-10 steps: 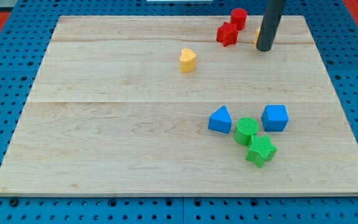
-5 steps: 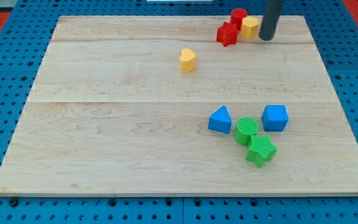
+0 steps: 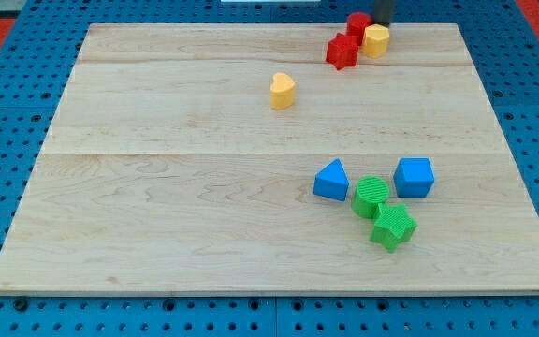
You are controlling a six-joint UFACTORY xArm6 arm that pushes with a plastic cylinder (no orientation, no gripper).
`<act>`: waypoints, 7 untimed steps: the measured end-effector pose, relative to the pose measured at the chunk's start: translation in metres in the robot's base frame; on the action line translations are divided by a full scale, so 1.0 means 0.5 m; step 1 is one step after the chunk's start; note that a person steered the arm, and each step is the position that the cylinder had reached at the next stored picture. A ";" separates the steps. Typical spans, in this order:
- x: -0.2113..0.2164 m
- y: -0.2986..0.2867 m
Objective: Place the hexagon right to the red star
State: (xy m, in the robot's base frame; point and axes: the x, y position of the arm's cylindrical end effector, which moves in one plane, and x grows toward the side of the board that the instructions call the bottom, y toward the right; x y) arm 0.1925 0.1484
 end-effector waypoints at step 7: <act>0.054 -0.034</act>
State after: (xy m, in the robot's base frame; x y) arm 0.2196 0.1313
